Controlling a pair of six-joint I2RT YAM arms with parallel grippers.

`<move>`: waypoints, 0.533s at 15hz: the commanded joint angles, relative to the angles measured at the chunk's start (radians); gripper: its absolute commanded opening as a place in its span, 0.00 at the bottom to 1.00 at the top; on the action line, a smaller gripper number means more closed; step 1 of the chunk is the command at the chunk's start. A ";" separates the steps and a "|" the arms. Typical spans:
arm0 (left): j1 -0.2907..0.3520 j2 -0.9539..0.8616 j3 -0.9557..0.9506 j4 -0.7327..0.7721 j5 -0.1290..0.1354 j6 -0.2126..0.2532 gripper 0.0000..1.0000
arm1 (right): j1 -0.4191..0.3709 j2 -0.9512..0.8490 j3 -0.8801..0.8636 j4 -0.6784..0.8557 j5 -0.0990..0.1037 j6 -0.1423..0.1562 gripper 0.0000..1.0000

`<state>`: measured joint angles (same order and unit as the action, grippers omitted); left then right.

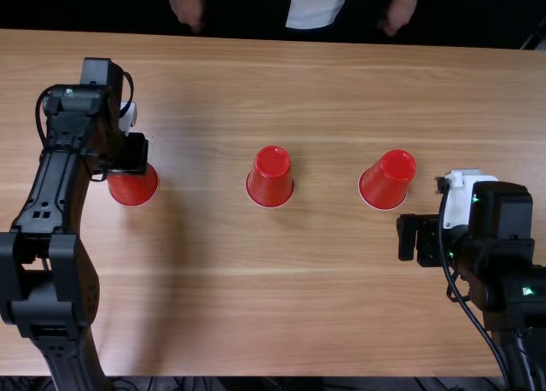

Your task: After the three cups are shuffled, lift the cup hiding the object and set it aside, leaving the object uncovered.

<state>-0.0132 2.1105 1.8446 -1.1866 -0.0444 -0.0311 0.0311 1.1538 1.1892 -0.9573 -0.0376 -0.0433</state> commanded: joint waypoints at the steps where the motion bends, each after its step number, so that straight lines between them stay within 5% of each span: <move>1: -0.007 0.014 0.033 -0.003 0.008 -0.011 0.08 | 0.010 0.014 -0.007 0.003 -0.010 0.006 1.00; 8: 0.009 -0.208 0.031 -0.006 0.008 -0.033 0.08 | 0.010 0.003 -0.013 0.001 -0.008 0.006 1.00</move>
<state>-0.0128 1.9514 1.8446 -1.1919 -0.0444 -0.0425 0.0311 1.1538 1.1889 -0.9577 -0.0380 -0.0433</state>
